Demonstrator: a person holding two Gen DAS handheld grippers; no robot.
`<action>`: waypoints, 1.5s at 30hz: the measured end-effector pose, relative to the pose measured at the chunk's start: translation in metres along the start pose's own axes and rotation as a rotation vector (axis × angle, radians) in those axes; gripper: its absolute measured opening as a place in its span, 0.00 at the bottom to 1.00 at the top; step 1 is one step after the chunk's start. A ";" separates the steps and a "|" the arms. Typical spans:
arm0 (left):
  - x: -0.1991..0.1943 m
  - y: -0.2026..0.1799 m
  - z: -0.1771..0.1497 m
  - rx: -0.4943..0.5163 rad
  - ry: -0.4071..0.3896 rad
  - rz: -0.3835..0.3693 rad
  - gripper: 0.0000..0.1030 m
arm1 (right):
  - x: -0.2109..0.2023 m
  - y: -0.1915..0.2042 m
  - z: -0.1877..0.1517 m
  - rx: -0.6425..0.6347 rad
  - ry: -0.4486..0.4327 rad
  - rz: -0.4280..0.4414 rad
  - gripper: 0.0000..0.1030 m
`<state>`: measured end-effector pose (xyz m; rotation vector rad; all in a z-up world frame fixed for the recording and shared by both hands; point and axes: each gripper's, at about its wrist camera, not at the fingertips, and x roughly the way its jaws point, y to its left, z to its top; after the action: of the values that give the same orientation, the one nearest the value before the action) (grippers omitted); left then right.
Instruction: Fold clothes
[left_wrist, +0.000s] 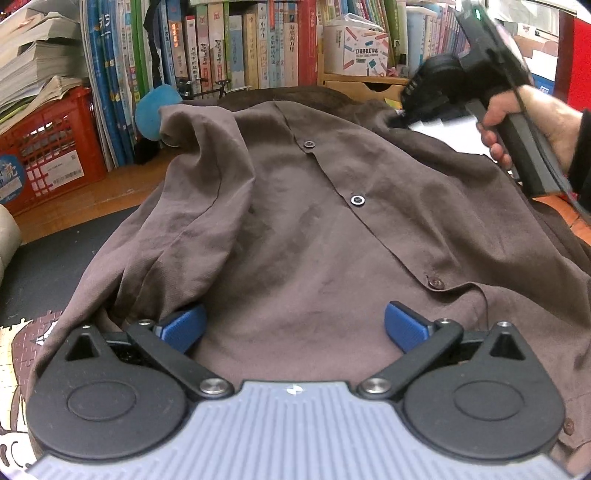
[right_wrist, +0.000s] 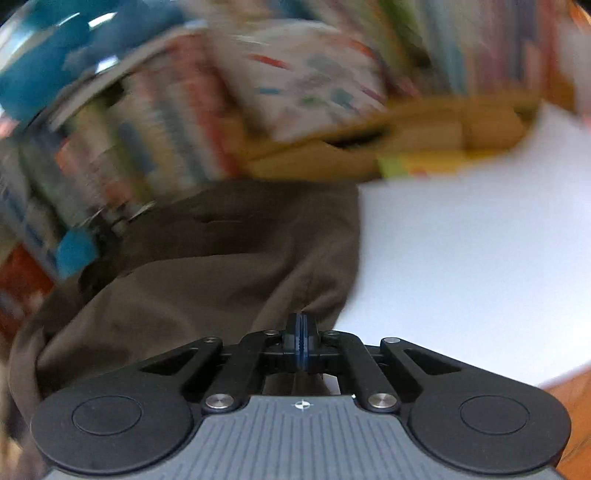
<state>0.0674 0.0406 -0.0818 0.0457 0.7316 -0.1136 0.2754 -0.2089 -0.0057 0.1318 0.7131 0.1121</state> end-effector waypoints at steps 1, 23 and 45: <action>0.000 0.000 0.000 0.000 -0.002 0.000 1.00 | -0.008 0.018 0.001 -0.103 -0.024 -0.005 0.05; 0.008 0.014 0.003 -0.065 -0.021 0.094 1.00 | -0.039 0.075 -0.110 -0.287 -0.004 0.027 1.00; 0.009 0.016 0.001 -0.069 -0.024 0.091 1.00 | -0.041 0.072 -0.110 -0.254 0.012 0.058 1.00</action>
<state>0.0769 0.0554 -0.0870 0.0117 0.7077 -0.0022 0.1678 -0.1349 -0.0502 -0.0916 0.7014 0.2583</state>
